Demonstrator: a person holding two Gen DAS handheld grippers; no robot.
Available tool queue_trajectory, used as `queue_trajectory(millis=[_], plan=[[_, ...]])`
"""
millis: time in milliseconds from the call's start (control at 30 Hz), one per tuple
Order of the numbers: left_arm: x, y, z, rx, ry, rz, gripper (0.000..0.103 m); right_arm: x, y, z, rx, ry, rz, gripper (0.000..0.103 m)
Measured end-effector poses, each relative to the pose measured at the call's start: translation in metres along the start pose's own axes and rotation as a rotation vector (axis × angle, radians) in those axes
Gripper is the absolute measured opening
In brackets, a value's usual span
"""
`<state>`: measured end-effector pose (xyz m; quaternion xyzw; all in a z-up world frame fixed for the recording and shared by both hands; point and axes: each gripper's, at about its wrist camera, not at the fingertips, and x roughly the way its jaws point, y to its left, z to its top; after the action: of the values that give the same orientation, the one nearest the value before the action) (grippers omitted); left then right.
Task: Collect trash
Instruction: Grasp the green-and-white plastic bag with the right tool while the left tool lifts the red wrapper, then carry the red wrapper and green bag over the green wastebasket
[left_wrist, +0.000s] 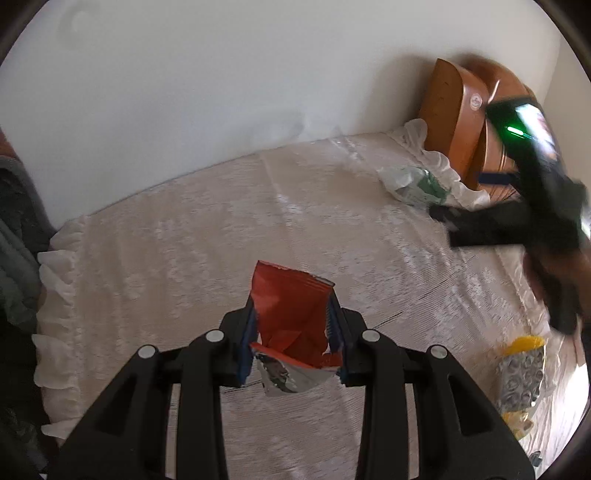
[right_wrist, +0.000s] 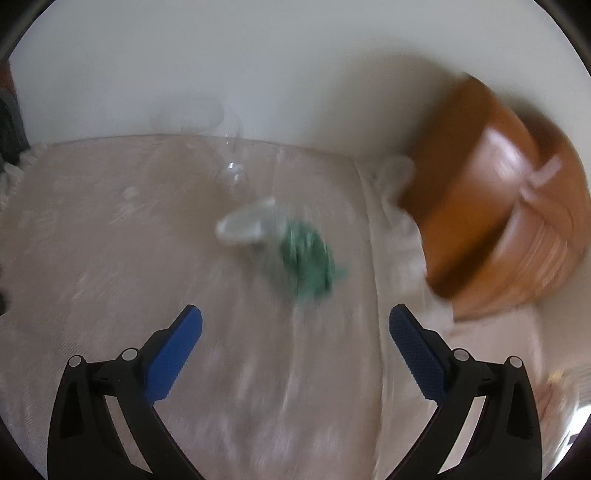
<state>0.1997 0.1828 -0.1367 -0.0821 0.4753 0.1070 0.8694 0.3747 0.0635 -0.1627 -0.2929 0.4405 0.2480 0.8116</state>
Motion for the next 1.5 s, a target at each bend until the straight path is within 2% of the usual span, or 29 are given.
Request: queue_trajectory(millis=[167,200,267,300,333,367,467,500,533,733,933,1033,1100,1233,1333,1500], plan=[[-0.001,0.021,-0.003,-0.01,0.01,-0.019,0.033,0.041,0.009,0.026,-0.135,0.07,-0.03,0.098],[-0.001,0.022,-0.004,-0.01,0.01,-0.018,0.033,0.047,0.008,0.027,-0.138,0.085,-0.023,0.095],[-0.002,0.029,-0.006,-0.019,0.011,-0.02,0.033,0.057,0.006,0.027,-0.123,0.122,0.005,0.076],[-0.002,0.031,-0.006,-0.024,0.013,-0.023,0.033,0.057,0.002,0.026,-0.097,0.116,0.028,0.075],[-0.001,0.033,-0.006,-0.028,0.016,-0.024,0.033,0.059,-0.002,0.027,-0.071,0.123,0.045,0.068],[0.0,0.034,-0.006,-0.028,0.018,-0.024,0.033,0.059,-0.005,0.027,-0.047,0.12,0.052,0.066],[-0.001,0.034,-0.007,-0.019,0.023,-0.026,0.033,0.055,-0.011,0.023,-0.006,0.112,0.069,0.061],[-0.002,0.034,-0.008,-0.017,0.022,-0.027,0.033,0.052,-0.011,0.021,0.001,0.107,0.075,0.056],[-0.004,0.033,-0.009,-0.013,0.021,-0.029,0.033,0.048,-0.012,0.018,0.007,0.103,0.079,0.045],[-0.022,0.022,-0.016,0.024,0.009,-0.04,0.033,-0.008,-0.016,-0.004,0.111,0.011,0.132,0.045],[-0.058,-0.004,-0.034,0.065,-0.007,-0.089,0.033,-0.115,0.005,-0.067,0.234,-0.162,0.19,0.045],[-0.077,-0.024,-0.048,0.099,-0.008,-0.134,0.033,-0.173,0.016,-0.114,0.33,-0.229,0.221,0.045],[-0.091,-0.041,-0.062,0.131,-0.011,-0.16,0.033,-0.211,0.02,-0.158,0.412,-0.261,0.224,0.045],[-0.123,-0.081,-0.094,0.223,-0.028,-0.217,0.033,-0.264,0.023,-0.237,0.562,-0.298,0.219,0.045],[-0.142,-0.108,-0.117,0.289,-0.033,-0.26,0.034,-0.3,0.026,-0.302,0.67,-0.286,0.169,0.046],[-0.164,-0.151,-0.153,0.391,-0.015,-0.32,0.034,-0.334,0.023,-0.374,0.804,-0.276,0.108,0.046]])
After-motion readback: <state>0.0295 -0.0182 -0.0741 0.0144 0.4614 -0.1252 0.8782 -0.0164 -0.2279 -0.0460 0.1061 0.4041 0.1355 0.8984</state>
